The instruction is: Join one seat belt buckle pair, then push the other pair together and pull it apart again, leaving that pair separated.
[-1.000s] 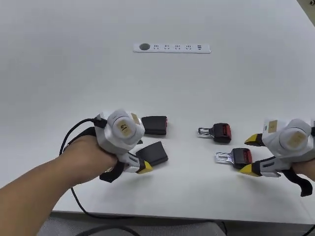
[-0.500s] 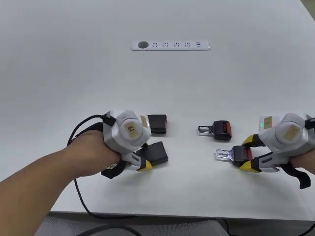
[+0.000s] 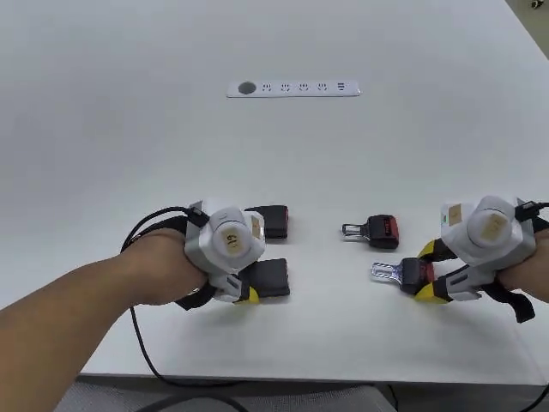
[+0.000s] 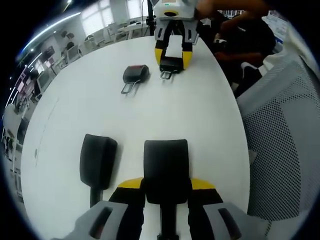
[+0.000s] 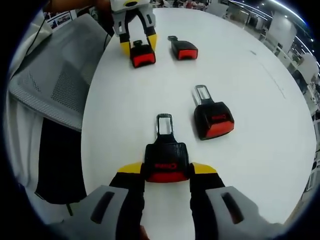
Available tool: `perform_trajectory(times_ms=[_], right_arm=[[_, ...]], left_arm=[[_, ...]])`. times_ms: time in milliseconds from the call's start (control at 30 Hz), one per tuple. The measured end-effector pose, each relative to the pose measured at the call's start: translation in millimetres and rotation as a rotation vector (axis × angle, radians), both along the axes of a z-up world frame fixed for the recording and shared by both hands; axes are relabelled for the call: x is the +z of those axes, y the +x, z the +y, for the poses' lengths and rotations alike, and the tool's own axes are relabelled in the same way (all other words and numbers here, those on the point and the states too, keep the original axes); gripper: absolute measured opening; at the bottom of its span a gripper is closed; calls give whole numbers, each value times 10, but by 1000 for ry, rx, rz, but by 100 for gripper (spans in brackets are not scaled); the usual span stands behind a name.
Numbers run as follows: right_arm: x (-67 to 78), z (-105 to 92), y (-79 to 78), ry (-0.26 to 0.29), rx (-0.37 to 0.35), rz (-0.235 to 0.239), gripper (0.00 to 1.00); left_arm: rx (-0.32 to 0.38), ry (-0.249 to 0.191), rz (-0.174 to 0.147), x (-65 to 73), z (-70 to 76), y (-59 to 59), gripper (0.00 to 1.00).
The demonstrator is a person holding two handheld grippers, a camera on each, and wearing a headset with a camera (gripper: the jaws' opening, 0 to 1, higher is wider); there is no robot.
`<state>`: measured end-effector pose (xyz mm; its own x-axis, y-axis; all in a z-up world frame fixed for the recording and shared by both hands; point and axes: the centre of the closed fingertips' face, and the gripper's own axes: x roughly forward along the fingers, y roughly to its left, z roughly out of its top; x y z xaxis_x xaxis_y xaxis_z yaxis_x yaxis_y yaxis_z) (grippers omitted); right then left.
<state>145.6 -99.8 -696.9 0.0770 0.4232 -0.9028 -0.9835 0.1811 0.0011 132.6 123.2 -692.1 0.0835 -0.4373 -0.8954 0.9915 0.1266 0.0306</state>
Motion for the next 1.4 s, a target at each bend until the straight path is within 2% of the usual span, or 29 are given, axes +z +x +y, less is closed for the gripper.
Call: perform_trajectory(times_ms=[167, 500, 767, 967, 1400], right_arm=[[-10, 1, -6, -4, 43, 6, 34], [-19, 18, -24, -13, 72, 8, 34], [-27, 29, -43, -69, 79, 8, 34], [2, 239, -123, -29, 84, 1, 34], [-5, 636, -153, 37, 73, -5, 34]], left_arm=[[-16, -3, 0, -28, 11, 12, 34], [-47, -17, 8, -32, 9, -11, 33], [-47, -18, 7, -32, -14, -36, 33], [-46, -28, 3, -34, -6, -38, 33], [-63, -20, 5, -40, -17, -41, 33]])
